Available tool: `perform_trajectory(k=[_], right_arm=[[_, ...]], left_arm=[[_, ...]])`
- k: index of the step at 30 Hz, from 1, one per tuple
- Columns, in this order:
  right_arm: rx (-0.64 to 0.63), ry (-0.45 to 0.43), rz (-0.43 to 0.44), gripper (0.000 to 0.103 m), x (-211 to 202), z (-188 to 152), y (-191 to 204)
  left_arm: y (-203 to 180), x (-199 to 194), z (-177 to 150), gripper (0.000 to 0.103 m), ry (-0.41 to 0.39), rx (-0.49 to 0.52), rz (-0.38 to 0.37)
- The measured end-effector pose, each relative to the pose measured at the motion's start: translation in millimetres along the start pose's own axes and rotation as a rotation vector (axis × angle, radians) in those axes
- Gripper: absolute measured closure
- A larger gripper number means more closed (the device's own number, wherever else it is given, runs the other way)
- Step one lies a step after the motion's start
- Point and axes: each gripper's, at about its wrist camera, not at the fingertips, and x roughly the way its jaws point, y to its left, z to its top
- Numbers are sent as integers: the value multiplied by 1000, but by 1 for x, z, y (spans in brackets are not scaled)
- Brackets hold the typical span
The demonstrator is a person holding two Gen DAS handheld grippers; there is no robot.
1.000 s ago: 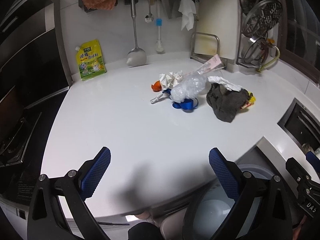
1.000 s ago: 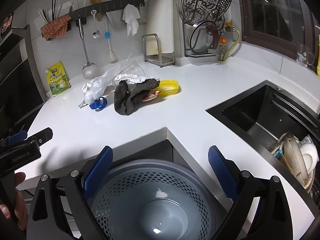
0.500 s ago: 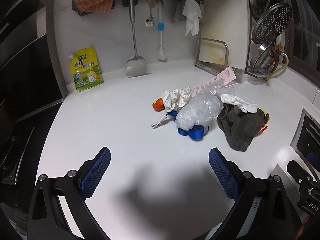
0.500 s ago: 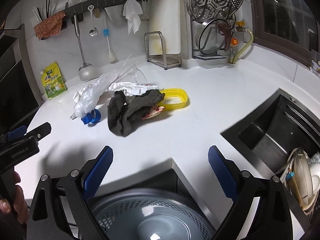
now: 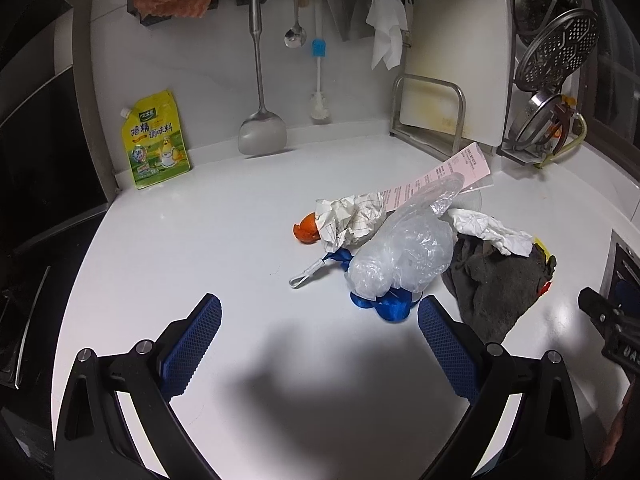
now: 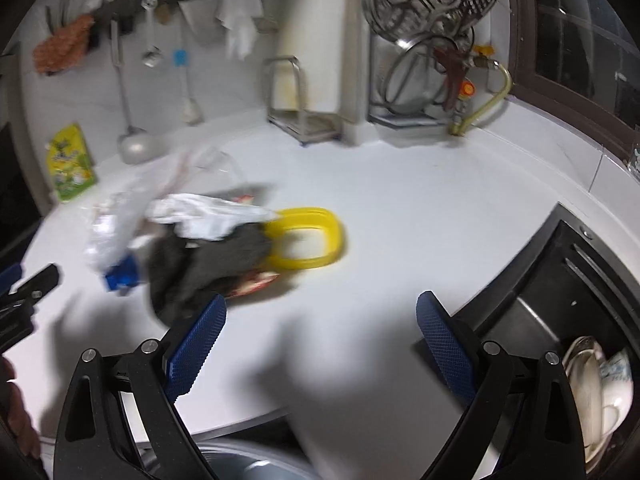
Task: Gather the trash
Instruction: 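Grasp the yellow square lid with the right tool while the left tool grasps the clear plastic bag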
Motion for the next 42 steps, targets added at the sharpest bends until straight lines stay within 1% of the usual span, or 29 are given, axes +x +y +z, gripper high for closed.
perform_trajectory(k=[2,5,12,14,18,25,33,35,40,41,42], right_arm=[[10,48,-6,11,17,6,-12],[22,104,14,11,37,13,-20],[-27,195,16,11,73,21,-20],[-26,223,37,11,82,23,-19],[-21,226,77,11,93,30,-15],[-35,238,108,11,107,39,-3],[-71,240,85,11,119,49,9],[-69,250,90,12,123,50,9],[-61,238,107,12,123,50,7],[-58,234,113,14,123,50,6],[-57,226,117,19,122,49,6]], left_arm=[[-2,3,0,6,2,4,0],[-7,7,3,6,6,8,-4],[-17,21,5,6,34,11,-17],[-20,23,6,6,38,13,-19],[-22,27,9,6,41,16,-21],[-22,35,12,6,55,12,-17],[-15,42,13,6,79,-11,-18],[-14,43,13,6,82,-15,-18],[-13,46,15,6,88,-21,-29],[-13,47,15,6,90,-25,-37],[-13,46,15,6,90,-28,-49]])
